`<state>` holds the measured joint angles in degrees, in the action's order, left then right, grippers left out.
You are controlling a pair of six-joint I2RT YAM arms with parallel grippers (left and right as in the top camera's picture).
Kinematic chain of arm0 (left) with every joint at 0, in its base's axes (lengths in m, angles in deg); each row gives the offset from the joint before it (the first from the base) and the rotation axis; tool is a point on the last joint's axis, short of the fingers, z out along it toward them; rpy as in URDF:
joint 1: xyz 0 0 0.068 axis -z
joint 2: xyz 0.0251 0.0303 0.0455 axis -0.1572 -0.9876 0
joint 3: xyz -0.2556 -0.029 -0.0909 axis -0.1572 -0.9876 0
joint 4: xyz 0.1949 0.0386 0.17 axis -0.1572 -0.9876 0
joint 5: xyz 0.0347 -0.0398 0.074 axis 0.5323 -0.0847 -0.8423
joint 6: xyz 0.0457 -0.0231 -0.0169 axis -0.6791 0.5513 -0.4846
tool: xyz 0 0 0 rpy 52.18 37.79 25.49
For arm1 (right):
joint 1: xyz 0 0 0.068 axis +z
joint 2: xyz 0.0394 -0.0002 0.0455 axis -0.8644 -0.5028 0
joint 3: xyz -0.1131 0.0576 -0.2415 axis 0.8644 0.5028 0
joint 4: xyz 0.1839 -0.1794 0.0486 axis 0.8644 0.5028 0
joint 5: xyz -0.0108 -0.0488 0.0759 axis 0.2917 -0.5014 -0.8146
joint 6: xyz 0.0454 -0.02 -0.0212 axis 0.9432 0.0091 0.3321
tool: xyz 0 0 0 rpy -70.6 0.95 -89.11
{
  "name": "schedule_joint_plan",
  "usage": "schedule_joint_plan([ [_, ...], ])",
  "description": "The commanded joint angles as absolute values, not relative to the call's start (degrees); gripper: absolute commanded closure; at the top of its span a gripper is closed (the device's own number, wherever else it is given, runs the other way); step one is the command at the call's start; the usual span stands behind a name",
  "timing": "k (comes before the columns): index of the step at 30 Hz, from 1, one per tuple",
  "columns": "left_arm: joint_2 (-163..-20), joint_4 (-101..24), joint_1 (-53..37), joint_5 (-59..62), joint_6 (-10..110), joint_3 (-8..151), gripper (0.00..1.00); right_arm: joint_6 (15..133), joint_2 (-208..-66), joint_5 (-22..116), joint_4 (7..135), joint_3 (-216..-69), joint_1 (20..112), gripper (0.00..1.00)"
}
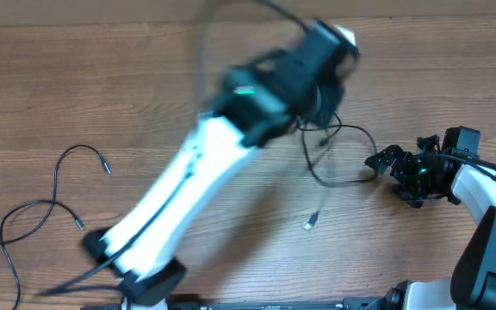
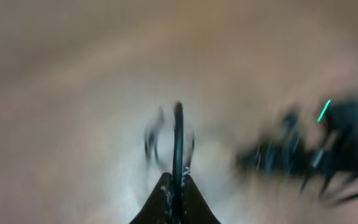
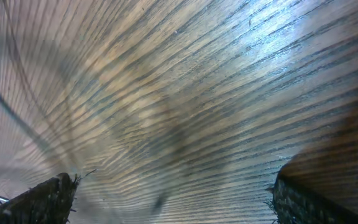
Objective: Untangle cables
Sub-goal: 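Lift the cable high with the left gripper and swing it far left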
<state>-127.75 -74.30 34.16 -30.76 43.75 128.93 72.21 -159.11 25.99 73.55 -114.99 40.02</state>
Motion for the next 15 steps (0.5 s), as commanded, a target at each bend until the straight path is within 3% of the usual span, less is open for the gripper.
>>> schedule_joint_plan([
  [1, -122.41, -71.93, 29.41, -32.35, 42.31, 137.11, 0.96, 72.12, -159.42, 28.55, 73.77, -114.86, 39.91, 0.0],
  [7, -117.52, -67.45, 20.1, -32.55, 42.33, 139.25, 0.96, 72.12, -159.42, 28.55, 73.77, -114.86, 39.94, 0.0],
  [15, -118.04, -67.04, 15.62, -38.25, 42.29, 139.14, 0.96, 72.14, -159.42, 28.53, 73.77, -114.86, 39.91, 0.0],
])
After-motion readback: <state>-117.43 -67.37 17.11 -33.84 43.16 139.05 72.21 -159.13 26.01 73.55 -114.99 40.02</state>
